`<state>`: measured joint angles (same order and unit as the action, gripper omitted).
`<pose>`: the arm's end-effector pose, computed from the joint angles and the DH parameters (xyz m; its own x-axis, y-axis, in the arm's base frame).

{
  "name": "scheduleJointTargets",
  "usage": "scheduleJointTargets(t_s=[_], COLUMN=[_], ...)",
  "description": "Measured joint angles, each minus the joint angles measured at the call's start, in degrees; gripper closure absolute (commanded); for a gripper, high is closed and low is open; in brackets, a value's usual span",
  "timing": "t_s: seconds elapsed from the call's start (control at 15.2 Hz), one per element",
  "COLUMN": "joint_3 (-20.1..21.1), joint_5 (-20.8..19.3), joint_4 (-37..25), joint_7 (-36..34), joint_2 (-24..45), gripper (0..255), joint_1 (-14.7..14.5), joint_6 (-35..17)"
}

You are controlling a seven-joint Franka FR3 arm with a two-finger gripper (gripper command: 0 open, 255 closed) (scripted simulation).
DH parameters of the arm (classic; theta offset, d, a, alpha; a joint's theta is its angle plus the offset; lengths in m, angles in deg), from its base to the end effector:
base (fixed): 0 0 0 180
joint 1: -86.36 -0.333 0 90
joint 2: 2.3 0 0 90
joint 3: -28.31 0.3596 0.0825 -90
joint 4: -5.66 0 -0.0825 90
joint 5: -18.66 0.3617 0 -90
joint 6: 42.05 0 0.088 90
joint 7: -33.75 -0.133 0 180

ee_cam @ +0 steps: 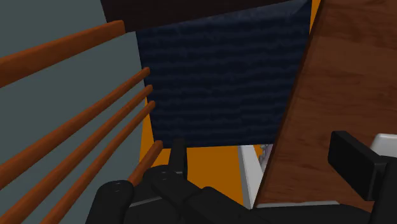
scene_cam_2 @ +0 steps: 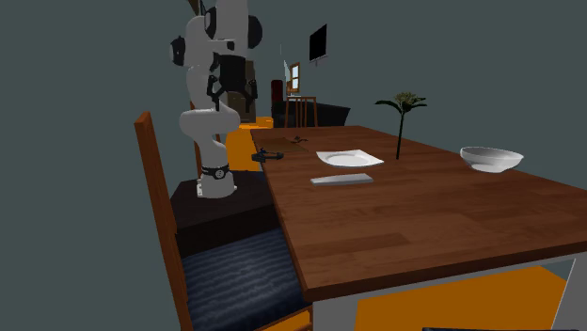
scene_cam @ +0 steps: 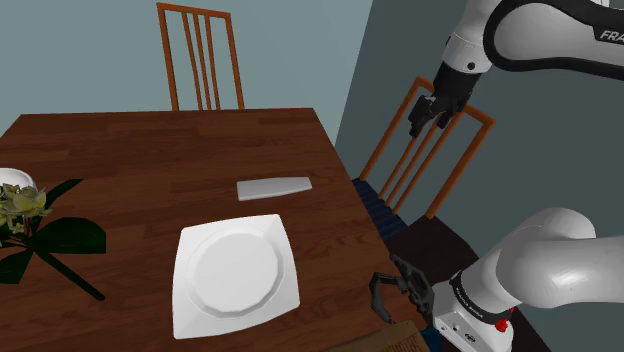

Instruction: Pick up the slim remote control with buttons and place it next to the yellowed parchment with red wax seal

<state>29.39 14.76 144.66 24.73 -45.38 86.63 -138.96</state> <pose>0.2733 -0.0028 0.5656 0.9899 -0.1390 0.0292 -0.1409 -0.9870 0.0769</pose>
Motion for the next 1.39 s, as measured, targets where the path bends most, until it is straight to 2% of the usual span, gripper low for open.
scheduleJointTargets(t_s=[0.2,0.79,1.39], joint_3=[-0.5,-0.8,1.0], joint_5=[-0.2,0.8,2.4], joint_4=[-0.1,-5.8,-13.9], joint_7=[2.2,16.2,30.8], joint_2=[2.0,19.6,35.6], gripper=[0,0,0], joint_1=[-0.8,-7.4,-12.9], joint_6=[-1.9,-13.8,-21.5])
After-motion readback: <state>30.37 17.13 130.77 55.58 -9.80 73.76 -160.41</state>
